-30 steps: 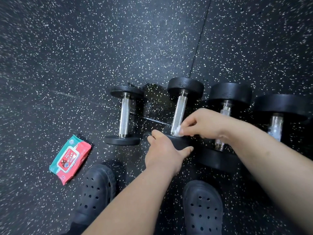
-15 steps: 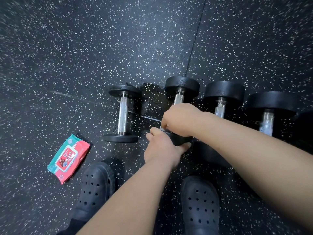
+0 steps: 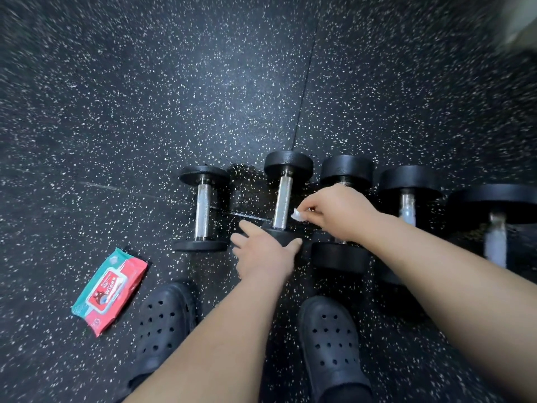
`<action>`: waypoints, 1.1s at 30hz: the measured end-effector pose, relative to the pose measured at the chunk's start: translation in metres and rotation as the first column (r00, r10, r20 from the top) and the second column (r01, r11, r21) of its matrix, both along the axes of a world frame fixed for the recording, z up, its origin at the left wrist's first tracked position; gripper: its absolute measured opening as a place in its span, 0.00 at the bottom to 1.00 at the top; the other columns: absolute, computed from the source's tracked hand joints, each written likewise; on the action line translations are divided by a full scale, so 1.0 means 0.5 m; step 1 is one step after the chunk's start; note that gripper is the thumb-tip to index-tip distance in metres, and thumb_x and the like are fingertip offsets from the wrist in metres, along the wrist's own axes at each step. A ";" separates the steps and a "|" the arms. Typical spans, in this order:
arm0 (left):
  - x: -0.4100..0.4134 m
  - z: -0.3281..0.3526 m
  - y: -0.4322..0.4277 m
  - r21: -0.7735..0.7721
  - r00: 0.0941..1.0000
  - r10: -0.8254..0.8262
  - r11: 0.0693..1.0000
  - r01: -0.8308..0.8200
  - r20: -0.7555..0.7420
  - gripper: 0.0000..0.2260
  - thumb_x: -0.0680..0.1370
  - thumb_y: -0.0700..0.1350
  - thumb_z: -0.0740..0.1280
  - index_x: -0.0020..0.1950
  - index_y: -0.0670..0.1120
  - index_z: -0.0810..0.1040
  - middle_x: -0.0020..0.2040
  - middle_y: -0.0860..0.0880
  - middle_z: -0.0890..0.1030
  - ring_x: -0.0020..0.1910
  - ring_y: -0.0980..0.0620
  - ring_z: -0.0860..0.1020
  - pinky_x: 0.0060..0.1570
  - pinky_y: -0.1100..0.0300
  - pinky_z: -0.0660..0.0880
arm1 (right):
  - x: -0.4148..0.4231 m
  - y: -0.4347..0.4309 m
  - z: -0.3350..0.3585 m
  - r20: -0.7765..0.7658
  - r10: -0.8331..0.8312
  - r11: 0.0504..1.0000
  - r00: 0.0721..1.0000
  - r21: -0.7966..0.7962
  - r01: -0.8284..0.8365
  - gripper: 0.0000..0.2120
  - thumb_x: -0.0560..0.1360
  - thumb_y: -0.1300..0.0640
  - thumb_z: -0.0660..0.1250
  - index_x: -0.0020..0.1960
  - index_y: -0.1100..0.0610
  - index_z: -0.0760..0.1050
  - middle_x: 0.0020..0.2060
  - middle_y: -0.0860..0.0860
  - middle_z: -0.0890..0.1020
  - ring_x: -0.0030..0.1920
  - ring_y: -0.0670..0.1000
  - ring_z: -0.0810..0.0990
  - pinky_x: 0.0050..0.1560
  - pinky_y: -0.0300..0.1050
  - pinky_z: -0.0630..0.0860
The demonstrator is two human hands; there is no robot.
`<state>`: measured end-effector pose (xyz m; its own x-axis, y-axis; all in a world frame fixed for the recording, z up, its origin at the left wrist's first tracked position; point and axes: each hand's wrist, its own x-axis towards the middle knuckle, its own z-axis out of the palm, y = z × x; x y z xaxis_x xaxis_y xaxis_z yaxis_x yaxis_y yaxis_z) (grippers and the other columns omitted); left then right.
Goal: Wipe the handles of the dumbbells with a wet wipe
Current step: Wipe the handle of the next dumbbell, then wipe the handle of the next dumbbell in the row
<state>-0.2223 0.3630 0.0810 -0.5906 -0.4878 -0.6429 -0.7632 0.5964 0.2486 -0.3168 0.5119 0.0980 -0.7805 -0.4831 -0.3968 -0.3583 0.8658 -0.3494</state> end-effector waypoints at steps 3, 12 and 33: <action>-0.003 0.023 0.002 -0.092 0.995 -0.065 0.994 0.058 -0.072 0.55 0.72 0.67 0.76 0.83 0.41 0.48 0.76 0.38 0.61 0.73 0.38 0.65 0.67 0.44 0.71 | 0.014 0.019 0.013 0.009 -0.083 0.995 0.996 -0.049 0.084 0.09 0.82 0.42 0.67 0.58 0.39 0.84 0.39 0.43 0.83 0.46 0.52 0.83 0.48 0.51 0.81; 0.021 0.084 0.054 -0.145 0.915 -0.362 0.929 0.340 -0.179 0.34 0.75 0.65 0.74 0.71 0.45 0.67 0.70 0.44 0.70 0.70 0.41 0.68 0.67 0.47 0.71 | 0.055 0.091 0.043 -0.014 -0.350 0.913 0.937 -0.231 0.337 0.07 0.80 0.42 0.71 0.53 0.41 0.85 0.38 0.40 0.77 0.45 0.46 0.78 0.48 0.47 0.75; 0.028 0.025 0.204 0.180 0.968 -0.246 0.952 0.249 -0.043 0.47 0.68 0.73 0.74 0.72 0.43 0.64 0.70 0.44 0.69 0.70 0.42 0.71 0.67 0.46 0.74 | 0.054 0.198 -0.085 0.005 -0.792 0.550 0.611 -0.428 0.717 0.08 0.83 0.49 0.67 0.56 0.42 0.84 0.51 0.44 0.80 0.49 0.50 0.78 0.54 0.48 0.75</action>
<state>-0.2085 0.4651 0.0935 -0.6914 -0.2001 -0.6942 -0.5912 0.7089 0.3845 -0.2900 0.6110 0.0557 -0.9564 0.2469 -0.1559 0.2845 0.6673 -0.6883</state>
